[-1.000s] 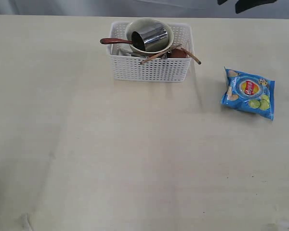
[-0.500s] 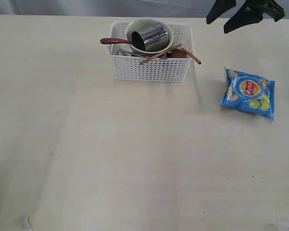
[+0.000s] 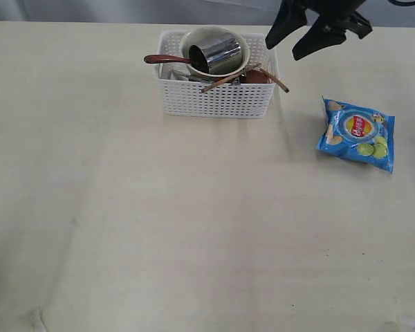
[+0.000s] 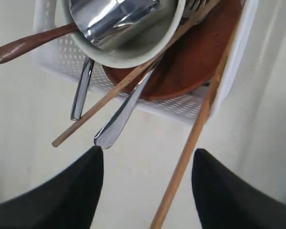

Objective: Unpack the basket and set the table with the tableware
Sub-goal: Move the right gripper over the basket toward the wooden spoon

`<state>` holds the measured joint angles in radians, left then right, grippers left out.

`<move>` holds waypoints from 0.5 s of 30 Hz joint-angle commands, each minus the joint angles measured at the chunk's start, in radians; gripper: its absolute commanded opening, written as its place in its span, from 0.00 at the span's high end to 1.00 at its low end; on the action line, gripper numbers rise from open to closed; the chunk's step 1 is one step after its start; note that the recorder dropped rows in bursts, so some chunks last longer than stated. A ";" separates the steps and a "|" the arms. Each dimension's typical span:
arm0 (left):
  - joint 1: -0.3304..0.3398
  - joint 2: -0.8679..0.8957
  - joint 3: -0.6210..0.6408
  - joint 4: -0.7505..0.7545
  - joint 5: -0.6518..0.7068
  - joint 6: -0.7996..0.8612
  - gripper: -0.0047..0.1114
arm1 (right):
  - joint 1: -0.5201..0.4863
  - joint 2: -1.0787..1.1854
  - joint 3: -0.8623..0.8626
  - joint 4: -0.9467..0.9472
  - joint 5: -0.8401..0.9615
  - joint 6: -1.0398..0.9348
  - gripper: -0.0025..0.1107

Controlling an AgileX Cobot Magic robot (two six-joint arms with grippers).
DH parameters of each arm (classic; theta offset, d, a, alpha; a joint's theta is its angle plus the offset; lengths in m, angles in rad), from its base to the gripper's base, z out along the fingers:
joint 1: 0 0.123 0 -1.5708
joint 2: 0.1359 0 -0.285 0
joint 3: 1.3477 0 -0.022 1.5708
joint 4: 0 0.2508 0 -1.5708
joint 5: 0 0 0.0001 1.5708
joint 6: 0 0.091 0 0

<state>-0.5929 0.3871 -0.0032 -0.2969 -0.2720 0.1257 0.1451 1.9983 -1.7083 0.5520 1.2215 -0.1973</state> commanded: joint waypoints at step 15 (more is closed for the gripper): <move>0.002 -0.004 0.003 0.004 -0.002 0.001 0.96 | 0.062 0.020 -0.024 -0.151 0.000 0.107 0.51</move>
<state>-0.5929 0.3871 -0.0032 -0.2969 -0.2720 0.1257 0.1878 2.0104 -1.7248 0.4186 1.2215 -0.1098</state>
